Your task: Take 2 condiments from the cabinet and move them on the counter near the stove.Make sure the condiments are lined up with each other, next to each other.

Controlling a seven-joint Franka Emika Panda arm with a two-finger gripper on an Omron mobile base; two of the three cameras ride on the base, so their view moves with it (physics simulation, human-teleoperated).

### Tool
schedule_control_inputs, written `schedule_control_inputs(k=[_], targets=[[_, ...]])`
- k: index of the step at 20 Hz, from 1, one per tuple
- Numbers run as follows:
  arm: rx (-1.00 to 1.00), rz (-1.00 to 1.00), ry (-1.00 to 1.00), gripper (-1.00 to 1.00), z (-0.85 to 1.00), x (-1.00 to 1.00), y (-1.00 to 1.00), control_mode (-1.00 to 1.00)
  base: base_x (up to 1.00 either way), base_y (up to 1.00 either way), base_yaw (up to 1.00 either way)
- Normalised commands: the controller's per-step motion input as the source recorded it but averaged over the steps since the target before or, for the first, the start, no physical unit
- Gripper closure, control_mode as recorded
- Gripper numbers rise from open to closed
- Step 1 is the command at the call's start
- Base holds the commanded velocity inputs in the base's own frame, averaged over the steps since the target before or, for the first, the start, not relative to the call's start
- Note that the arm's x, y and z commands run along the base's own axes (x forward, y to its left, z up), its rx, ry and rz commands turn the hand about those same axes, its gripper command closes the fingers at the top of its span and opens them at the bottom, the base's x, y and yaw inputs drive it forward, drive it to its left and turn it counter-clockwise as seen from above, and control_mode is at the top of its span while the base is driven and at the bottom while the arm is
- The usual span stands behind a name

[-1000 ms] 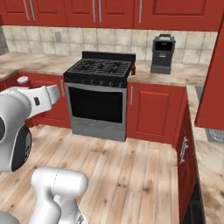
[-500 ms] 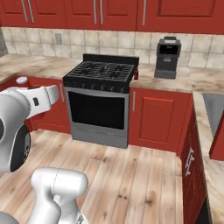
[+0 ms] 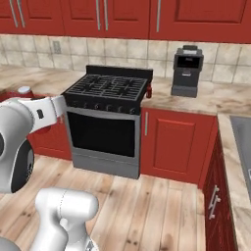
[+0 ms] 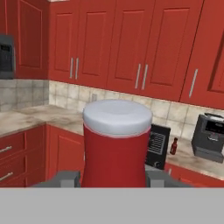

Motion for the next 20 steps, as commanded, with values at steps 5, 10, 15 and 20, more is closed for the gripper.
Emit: schedule_control_inputs(k=[5, 10, 15, 20], targets=[[0.0, 0.0, 0.0, 1.0, 0.0, 0.0, 0.0, 1.0, 0.73, 0.15, 0.0], [0.0, 0.0, 0.0, 1.0, 0.0, 0.0, 0.0, 1.0, 0.67, 0.14, 0.0], [0.0, 0.0, 0.0, 1.0, 0.0, 0.0, 0.0, 1.0, 0.56, 0.17, 0.0], [0.0, 0.0, 0.0, 1.0, 0.0, 0.0, 0.0, 1.0, 0.46, 0.3, 0.0]])
